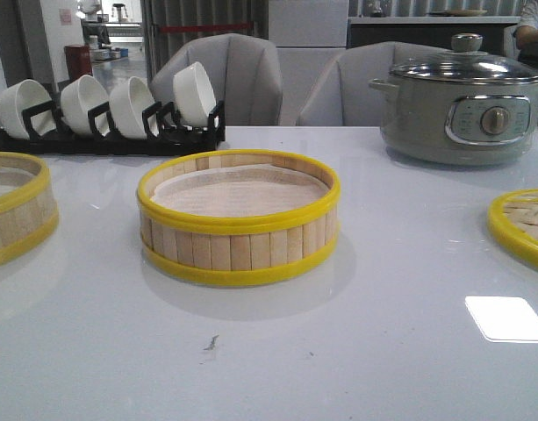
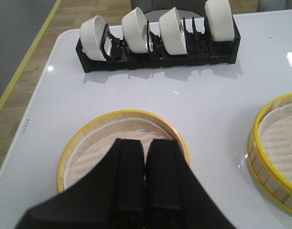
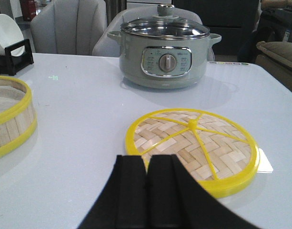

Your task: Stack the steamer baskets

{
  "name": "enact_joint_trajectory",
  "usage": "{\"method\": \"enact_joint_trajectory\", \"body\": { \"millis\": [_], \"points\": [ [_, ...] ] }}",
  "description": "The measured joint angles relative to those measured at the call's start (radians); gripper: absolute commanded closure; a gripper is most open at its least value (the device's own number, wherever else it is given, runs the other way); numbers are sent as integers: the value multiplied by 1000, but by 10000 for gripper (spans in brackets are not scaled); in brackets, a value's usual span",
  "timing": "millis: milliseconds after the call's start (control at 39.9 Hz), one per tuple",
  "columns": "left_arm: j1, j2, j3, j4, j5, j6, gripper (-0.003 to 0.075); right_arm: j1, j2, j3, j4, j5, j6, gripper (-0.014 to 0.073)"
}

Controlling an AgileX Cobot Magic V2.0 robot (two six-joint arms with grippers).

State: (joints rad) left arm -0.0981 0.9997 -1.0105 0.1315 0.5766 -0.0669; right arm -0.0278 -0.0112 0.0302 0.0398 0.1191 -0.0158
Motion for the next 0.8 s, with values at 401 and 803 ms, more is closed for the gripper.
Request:
{"method": "enact_joint_trajectory", "body": {
  "millis": [401, 803],
  "points": [
    [0, 12, 0, 0, 2, 0, 634, 0, 0, -67, 24, -194, 58, 559],
    [0, 17, 0, 0, 15, 0, 634, 0, 548, -663, 18, 285, 69, 559]
  ]
}}
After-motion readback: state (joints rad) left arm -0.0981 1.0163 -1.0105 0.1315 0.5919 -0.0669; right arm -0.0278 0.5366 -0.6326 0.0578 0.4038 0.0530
